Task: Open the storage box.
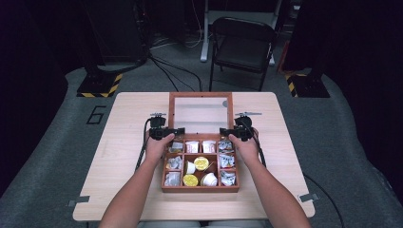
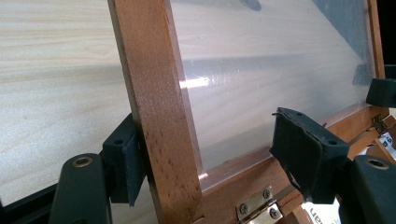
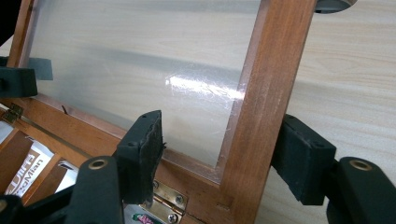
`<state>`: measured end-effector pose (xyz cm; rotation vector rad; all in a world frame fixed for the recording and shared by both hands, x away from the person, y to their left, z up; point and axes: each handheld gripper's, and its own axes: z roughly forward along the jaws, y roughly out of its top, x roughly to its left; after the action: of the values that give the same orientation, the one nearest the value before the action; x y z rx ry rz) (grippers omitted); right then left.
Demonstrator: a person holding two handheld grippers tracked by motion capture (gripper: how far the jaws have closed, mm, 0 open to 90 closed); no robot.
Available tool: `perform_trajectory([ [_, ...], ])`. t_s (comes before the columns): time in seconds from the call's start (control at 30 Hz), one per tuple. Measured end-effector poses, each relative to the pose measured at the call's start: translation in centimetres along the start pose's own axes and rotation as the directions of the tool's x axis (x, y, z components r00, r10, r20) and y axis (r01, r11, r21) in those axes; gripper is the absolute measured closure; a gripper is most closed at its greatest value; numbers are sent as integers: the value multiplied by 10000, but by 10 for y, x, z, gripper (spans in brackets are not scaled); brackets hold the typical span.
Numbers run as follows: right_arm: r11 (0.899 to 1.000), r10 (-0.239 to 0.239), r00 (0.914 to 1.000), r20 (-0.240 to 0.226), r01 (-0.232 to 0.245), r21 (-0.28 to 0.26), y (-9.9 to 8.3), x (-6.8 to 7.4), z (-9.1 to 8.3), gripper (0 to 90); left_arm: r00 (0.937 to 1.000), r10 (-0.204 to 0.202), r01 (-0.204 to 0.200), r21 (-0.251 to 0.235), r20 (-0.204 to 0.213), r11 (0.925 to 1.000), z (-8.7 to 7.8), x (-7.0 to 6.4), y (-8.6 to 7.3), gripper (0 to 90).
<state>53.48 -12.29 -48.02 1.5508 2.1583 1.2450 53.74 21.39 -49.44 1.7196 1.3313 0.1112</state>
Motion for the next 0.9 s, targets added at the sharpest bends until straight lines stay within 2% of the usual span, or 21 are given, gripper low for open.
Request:
perform_trajectory([
  [0.03, 10000, -26, 10000, -36, 26, 6, 0, -1, 0, 364, 10000, 63, -63, 26, 14, 10000, 0, 1, 0, 302],
  [0.23, 9999, 153, 9998, -129, -152, 67, 0, -4, 2, 364, 9997, -189, 188, 84, 128, 9998, 1, 3, -1, 301],
  [0.27, 9998, 178, 9997, -136, -177, 79, -1, -4, 2, 364, 9999, -76, 74, 134, 127, 9999, 1, 4, 0, 301],
  [0.53, 9997, 253, 9996, -84, -252, 72, -1, -4, 3, 361, 9998, -208, 208, 158, -5, 9997, 3, 3, -1, 290],
  [0.67, 9990, 438, 9990, -95, -437, 131, -2, -5, 4, 357, 9995, -326, 327, 203, -59, 9993, 4, 4, -1, 277],
  [0.77, 9985, 528, 9985, -110, -527, 112, -2, -6, 4, 356, 9997, -229, 230, 343, -55, 9991, 3, 5, -1, 270],
  [0.9, 9983, 559, 9984, -57, -557, 188, -2, -6, 5, 353, 9994, -335, 339, 337, -134, 9989, 4, 4, -2, 266],
])
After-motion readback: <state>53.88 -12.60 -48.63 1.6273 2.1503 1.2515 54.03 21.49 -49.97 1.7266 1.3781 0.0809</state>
